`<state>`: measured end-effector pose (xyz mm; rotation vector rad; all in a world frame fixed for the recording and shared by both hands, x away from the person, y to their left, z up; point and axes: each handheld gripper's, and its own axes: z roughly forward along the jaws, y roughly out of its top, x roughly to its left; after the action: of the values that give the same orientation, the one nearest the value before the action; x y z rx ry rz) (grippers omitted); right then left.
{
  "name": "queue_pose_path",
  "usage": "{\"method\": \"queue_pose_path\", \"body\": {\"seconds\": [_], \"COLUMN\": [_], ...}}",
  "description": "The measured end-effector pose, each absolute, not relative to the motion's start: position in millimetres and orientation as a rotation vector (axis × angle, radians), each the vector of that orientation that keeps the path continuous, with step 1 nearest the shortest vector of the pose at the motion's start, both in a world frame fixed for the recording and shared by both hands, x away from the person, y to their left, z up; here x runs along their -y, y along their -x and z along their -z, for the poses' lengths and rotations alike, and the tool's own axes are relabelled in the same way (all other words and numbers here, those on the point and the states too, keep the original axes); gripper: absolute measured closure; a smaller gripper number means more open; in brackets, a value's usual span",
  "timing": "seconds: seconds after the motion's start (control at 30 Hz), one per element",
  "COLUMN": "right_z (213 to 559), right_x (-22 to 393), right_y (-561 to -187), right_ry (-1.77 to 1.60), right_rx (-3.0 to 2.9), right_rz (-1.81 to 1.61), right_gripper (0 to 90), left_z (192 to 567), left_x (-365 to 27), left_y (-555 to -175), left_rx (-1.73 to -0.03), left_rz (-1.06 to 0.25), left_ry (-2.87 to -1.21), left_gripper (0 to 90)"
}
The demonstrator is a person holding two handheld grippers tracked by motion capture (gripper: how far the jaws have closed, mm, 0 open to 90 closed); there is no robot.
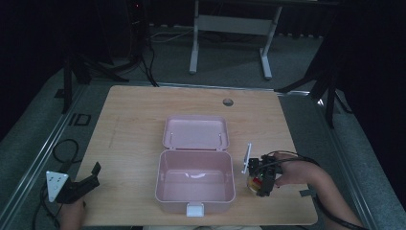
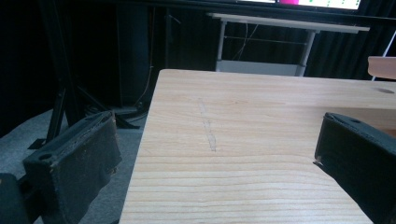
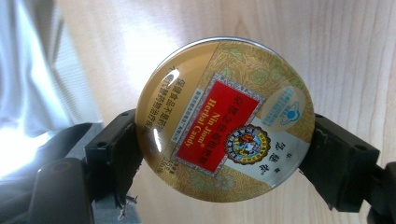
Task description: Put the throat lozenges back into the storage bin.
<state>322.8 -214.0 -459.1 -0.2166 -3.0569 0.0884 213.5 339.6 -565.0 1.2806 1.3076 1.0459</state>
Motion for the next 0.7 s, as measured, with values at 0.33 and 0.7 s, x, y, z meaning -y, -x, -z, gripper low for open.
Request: {"method": "queue_pose_path", "body": {"seconds": [0.33, 0.7], "right_z": [429.4, 388.3], "right_x": [212.4, 194.2], "right_y": [-312.7, -303.6], "right_ry": [0.229, 0.171], "right_rx": [3.041, 3.069], "right_rz": [-0.073, -0.001], "right_gripper": [19.5, 19.6], "left_z": [565.0, 564.9], "left_x": [-339.8, -339.9], "left_y": [-213.6, -214.2], "left_rx": [-1.309, -1.312], "left_rz": [-1.044, -1.041], "left_ry": [-1.280, -1.281], "left_gripper": [0.4, 0.4]}}
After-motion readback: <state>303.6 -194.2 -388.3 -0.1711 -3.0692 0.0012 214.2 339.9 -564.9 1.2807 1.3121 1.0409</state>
